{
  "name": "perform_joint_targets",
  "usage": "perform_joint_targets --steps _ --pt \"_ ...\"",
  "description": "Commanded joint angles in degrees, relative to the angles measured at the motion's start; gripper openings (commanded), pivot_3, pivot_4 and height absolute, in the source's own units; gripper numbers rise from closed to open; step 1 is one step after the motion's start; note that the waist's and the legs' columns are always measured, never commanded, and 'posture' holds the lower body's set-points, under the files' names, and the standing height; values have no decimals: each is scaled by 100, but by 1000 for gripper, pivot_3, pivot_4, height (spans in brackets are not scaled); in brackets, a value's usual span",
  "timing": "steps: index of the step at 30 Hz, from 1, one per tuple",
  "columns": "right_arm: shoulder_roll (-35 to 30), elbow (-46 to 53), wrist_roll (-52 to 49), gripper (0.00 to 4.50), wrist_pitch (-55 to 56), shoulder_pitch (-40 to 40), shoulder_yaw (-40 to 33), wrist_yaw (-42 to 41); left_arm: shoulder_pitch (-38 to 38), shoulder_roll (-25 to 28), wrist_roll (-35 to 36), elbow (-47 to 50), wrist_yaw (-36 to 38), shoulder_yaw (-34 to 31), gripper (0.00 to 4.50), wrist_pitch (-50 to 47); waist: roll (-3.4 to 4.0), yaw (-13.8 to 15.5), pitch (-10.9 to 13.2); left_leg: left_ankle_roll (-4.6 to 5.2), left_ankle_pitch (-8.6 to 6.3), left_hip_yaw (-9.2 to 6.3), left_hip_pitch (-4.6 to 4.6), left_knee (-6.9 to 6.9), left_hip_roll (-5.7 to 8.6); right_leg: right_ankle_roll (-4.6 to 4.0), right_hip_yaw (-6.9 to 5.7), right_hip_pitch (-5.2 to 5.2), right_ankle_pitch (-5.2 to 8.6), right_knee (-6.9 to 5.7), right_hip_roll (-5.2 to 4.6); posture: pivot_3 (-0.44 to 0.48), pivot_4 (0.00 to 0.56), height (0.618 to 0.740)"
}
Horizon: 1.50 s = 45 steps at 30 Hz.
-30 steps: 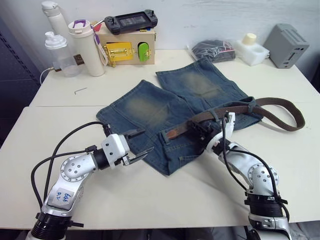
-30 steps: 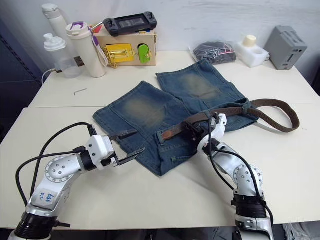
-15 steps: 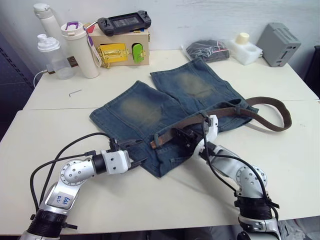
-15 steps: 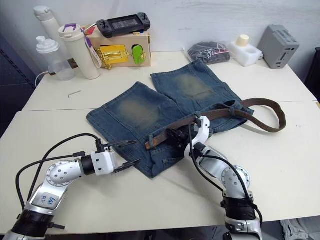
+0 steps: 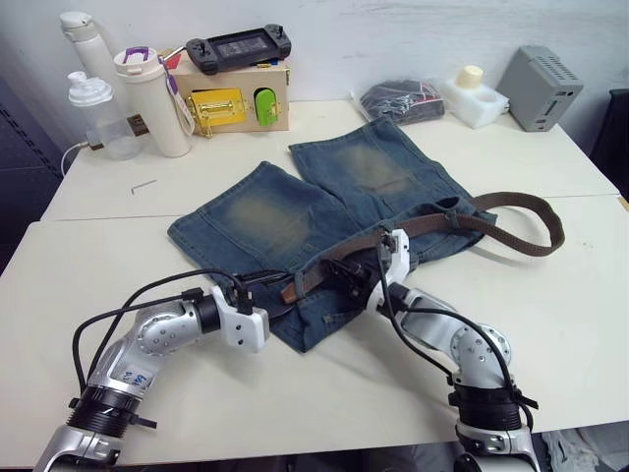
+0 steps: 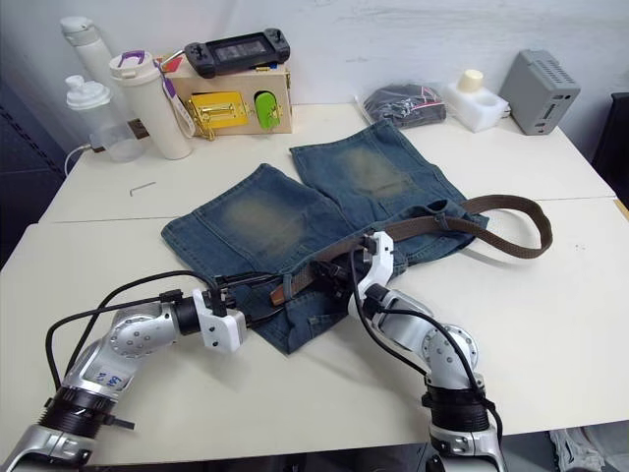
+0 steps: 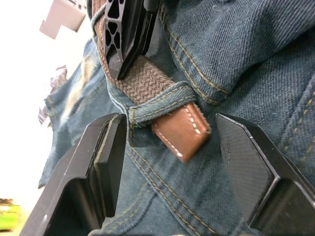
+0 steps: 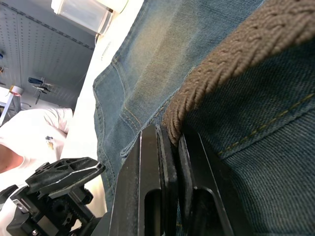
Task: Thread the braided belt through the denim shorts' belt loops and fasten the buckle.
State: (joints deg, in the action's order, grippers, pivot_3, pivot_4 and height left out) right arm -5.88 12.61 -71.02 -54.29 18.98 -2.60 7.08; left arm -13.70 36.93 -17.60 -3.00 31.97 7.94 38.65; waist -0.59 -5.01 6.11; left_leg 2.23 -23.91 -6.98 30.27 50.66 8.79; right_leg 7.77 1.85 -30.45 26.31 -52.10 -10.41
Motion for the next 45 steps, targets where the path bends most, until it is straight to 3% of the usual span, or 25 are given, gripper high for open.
perform_joint_targets --steps 1,3,5,11,25,29,35,42,45 --pt "218 -26 -137 0 -362 -141 331 -111 -61 35 -295 -208 -221 65 3186 122 0 2 0 0 0 0 0 0 0 0 0 0 0 0 0 0 150 645" --pt "240 -17 -148 0 -374 -146 317 -108 -62 38 -331 -270 -251 103 3186 149 -1 3 -1 0 0 0 -1 0 0 0 0 1 0 0 0 0 150 645" --pt "263 -17 -158 0 -387 -144 293 -96 -36 57 -342 -292 -267 130 2635 169 -1 2 -3 0 0 0 -3 0 0 0 0 2 0 0 0 0 150 645" --pt "317 -43 -161 0 -417 -129 216 -63 37 129 -382 -288 -331 189 64 200 24 3 -64 0 0 0 -11 -11 1 0 3 6 0 4 0 0 150 645" --pt "399 -242 -316 0 -416 -18 -159 195 225 319 -355 23 -233 219 7 26 27 -29 -92 0 0 1 -19 -34 1 1 6 5 0 11 0 0 150 645" --pt "211 -30 -1040 1507 -479 74 -591 430 279 387 -386 97 -237 200 0 -58 30 -29 -91 0 0 1 -18 -39 1 1 8 1 0 10 0 0 150 645" --pt "-341 89 -1464 4405 -555 187 -687 532 324 368 -308 101 -231 232 0 -138 30 12 -90 0 0 1 -15 -36 3 1 11 3 0 14 -1 0 150 645" --pt "118 -260 -1298 4459 -314 243 -418 771 399 418 -353 113 -265 217 0 -71 30 7 -91 0 0 2 -16 -38 2 1 12 3 0 15 -2 0 150 645" --pt "278 -199 -1420 3166 -300 211 -347 910 388 428 -347 107 -267 208 0 -75 31 8 -91 0 0 2 -15 -38 3 1 12 3 0 14 -2 0 150 645"
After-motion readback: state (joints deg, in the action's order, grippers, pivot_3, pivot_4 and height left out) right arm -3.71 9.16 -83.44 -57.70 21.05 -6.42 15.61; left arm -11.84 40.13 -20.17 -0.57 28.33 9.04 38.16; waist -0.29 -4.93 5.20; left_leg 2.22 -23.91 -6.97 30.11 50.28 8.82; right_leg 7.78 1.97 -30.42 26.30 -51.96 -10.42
